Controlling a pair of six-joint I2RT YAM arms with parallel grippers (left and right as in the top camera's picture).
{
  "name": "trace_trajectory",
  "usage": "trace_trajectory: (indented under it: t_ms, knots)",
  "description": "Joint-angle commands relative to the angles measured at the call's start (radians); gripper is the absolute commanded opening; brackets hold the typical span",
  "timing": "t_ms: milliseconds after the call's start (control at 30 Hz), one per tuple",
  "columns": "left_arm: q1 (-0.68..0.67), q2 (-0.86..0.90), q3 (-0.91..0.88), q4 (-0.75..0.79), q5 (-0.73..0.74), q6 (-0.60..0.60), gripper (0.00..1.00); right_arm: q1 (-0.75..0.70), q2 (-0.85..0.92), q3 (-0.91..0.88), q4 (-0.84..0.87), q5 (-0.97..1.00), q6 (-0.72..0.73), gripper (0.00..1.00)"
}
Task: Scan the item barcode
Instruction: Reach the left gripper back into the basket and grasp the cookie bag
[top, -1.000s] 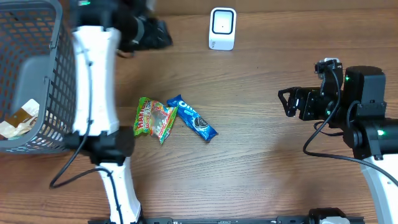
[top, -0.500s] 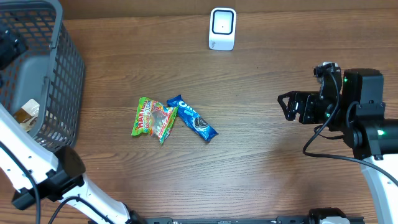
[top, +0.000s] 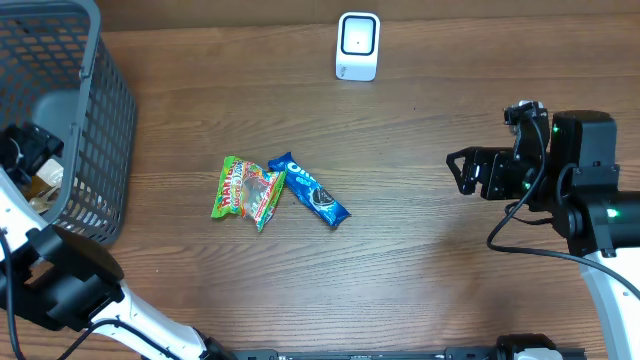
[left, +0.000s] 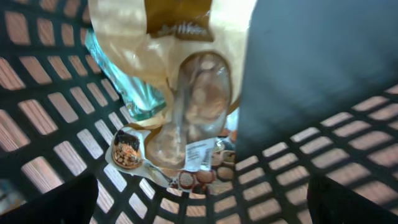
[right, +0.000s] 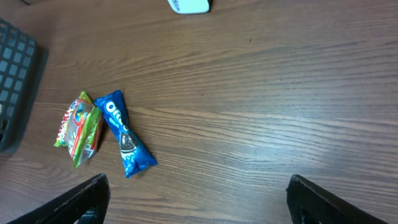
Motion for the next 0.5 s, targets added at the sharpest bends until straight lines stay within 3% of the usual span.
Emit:
trace_trajectory:
  t_ms: [0,467]
  knots:
    - [0.007,0.001,-0.111,0.061,-0.065,-0.023,0.98,0.004,-0.006,0.032,-0.005,-0.001,0.003,0.91]
    - [0.008,0.001,-0.46,0.292,-0.106,-0.023,0.99,0.004,-0.006,0.032,-0.028,-0.001,0.003,0.91]
